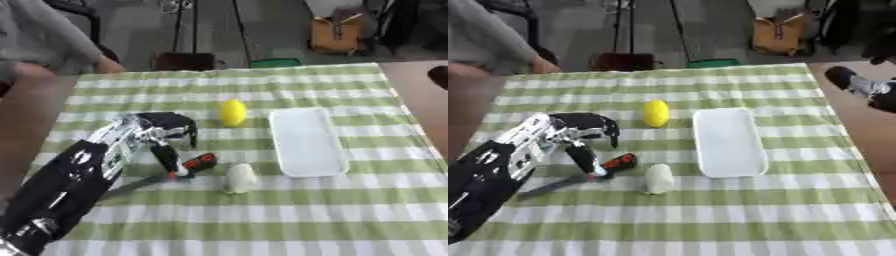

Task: Pick up objects on the table and place them in the box.

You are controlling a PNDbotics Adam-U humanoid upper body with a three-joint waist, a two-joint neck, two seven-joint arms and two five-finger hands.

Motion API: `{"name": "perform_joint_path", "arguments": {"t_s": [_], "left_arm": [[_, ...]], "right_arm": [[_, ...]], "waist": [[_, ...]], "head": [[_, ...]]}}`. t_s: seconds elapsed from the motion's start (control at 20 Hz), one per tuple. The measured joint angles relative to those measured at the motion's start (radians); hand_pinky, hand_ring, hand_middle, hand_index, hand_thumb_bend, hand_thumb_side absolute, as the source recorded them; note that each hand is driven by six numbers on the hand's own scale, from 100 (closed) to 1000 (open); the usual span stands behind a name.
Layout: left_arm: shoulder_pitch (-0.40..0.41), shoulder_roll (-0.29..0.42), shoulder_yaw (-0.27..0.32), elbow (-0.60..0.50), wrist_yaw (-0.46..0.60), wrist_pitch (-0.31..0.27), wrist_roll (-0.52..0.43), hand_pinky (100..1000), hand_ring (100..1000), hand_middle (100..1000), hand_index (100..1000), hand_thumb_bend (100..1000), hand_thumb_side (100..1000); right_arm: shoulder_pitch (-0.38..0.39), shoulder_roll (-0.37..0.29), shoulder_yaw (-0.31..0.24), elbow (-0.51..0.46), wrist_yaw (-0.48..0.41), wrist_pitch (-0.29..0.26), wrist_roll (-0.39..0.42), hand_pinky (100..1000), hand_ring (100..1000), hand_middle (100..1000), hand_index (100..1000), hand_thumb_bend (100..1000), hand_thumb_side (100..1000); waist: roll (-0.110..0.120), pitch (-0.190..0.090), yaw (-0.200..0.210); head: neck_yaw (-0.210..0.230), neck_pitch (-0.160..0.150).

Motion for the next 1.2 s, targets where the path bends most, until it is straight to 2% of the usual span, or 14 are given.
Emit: {"name": "perform_joint_path", "arguments": {"t_s": [0.5,1.0,1.05,1.2], "left_arm": [[-0.005,-0.016,0.010,0.018,-0.015,-0.011,0.032,873,839,839,681,517,351],[-0.006,-0.022,0.010,0.032,-0.018,-0.019,0.017,874,839,830,650,480,338],[-0.006,-0.025,0.010,0.035,-0.019,-0.020,0.017,871,833,819,623,422,313],[-0.006,-0.026,0.010,0.043,-0.022,-0.023,0.022,870,832,814,612,391,302]], "right_arm": [[0.000,0.000,0.000,0.000,0.000,0.000,0.001,537,578,671,852,685,520],[0.000,0.000,0.000,0.000,0.000,0.000,0.001,537,578,671,852,684,521],[0.000,0.000,0.000,0.000,0.000,0.000,0.001,537,578,671,852,684,521],[0.000,0.000,0.000,0.000,0.000,0.000,0.001,537,578,671,852,684,521]], "waist": [[0.000,0.000,-0.002],[-0.001,0.000,-0.003],[-0.001,0.000,-0.003],[-0.001,0.000,-0.003]], "head": [[0.001,0.006],[0.001,0.006],[0.001,0.006],[0.001,0.007]]}}
